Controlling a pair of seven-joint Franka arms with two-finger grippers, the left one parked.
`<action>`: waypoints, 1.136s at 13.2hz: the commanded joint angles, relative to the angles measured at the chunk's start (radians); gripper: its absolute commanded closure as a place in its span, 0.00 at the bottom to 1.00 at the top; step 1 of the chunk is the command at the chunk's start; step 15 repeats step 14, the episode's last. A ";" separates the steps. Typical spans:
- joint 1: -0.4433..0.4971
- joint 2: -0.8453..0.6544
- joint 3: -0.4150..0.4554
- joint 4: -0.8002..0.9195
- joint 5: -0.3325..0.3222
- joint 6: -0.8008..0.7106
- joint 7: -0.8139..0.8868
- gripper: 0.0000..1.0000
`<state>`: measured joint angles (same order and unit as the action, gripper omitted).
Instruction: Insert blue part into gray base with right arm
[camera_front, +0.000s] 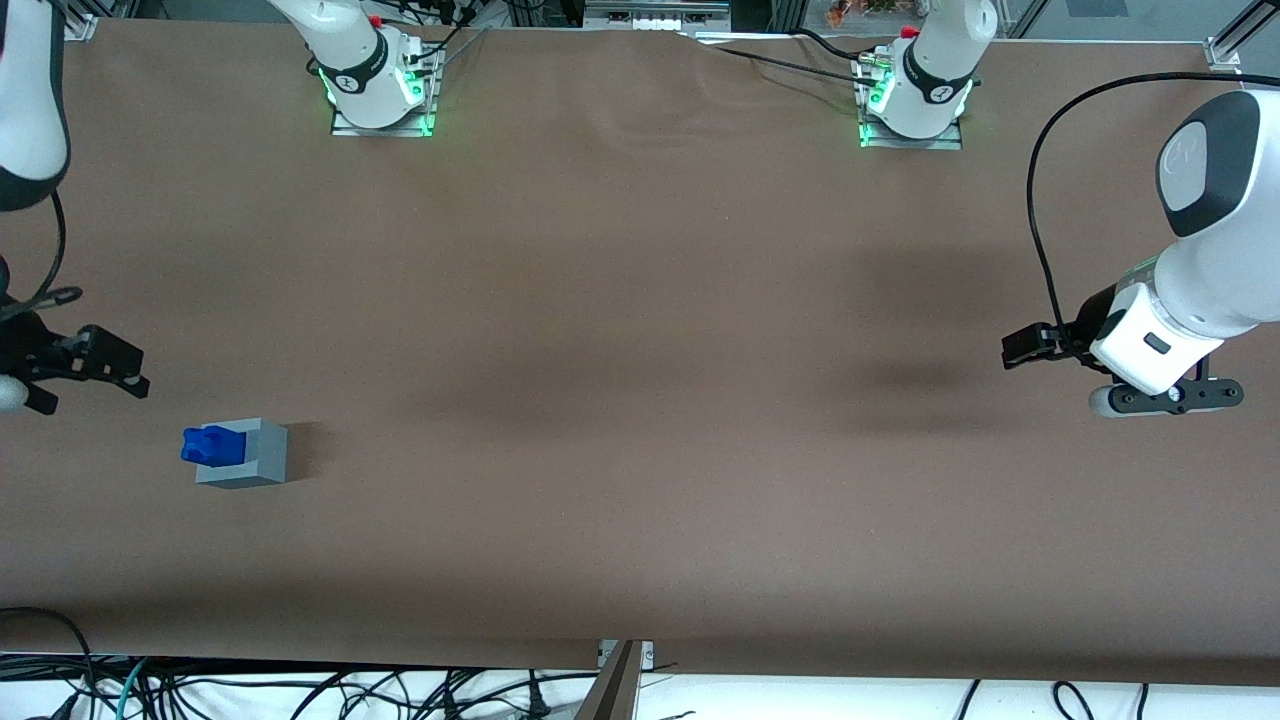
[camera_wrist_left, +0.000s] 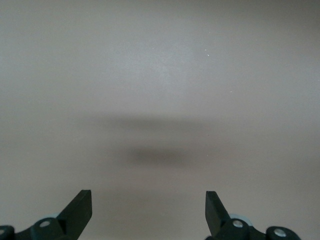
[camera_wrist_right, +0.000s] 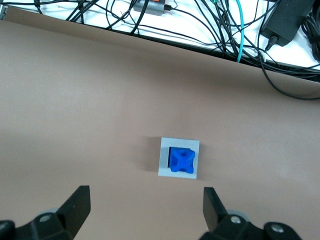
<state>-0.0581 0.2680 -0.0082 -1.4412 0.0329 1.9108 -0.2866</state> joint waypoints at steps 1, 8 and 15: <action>-0.002 -0.087 0.005 -0.074 -0.013 -0.082 0.003 0.00; -0.002 -0.182 0.008 -0.167 -0.019 -0.206 0.176 0.00; -0.005 -0.167 0.004 -0.143 -0.019 -0.220 0.176 0.00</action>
